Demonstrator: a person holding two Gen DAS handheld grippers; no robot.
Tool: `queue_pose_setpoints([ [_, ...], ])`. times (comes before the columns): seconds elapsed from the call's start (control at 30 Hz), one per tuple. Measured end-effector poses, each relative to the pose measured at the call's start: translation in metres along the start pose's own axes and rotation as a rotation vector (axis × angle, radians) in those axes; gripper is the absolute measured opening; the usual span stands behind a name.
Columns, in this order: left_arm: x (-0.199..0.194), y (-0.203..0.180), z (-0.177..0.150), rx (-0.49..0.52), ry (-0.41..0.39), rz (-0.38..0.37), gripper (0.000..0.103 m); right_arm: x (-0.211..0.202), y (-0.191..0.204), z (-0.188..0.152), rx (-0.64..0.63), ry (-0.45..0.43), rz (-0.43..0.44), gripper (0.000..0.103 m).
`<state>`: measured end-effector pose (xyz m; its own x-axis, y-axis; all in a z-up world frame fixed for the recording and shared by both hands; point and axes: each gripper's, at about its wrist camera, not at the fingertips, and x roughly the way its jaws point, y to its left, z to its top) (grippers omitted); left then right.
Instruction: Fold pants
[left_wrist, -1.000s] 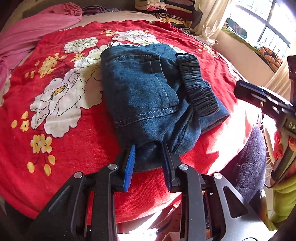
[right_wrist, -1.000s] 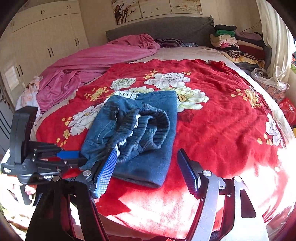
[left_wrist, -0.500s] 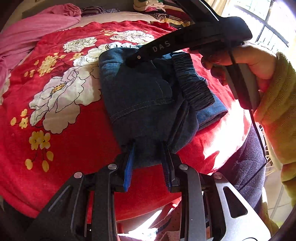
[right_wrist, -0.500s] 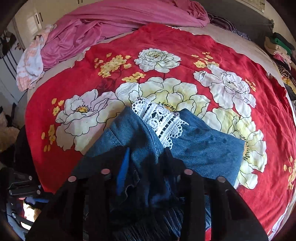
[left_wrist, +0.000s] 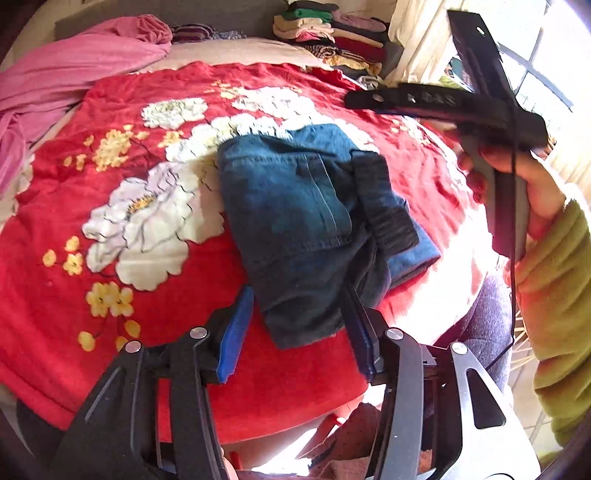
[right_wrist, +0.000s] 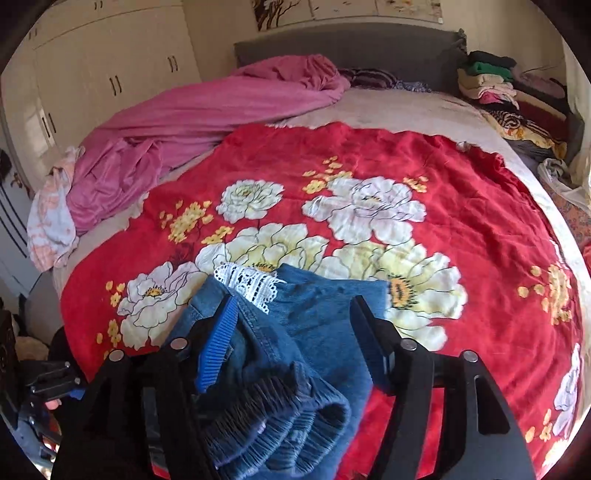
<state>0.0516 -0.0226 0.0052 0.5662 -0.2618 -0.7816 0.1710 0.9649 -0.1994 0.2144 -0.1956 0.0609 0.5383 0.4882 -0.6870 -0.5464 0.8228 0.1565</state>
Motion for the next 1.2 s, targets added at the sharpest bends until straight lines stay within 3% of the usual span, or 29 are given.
queue_pose_setpoints([
  [0.2,-0.009,0.013,0.024,-0.041,-0.036,0.053,0.050,-0.051,-0.025,-0.021,0.070,-0.087,-0.048,0.072],
  [0.33,-0.008,0.019,0.041,-0.058,-0.064,0.087,0.066,-0.061,-0.030,-0.037,0.073,-0.089,-0.083,0.079],
  [0.7,0.026,0.021,0.074,-0.078,-0.067,0.136,0.076,-0.027,-0.035,-0.068,0.131,0.008,-0.047,0.079],
  [1.2,0.059,0.027,0.067,-0.098,-0.024,0.144,0.081,0.006,-0.029,-0.079,0.141,0.078,-0.003,0.079],
])
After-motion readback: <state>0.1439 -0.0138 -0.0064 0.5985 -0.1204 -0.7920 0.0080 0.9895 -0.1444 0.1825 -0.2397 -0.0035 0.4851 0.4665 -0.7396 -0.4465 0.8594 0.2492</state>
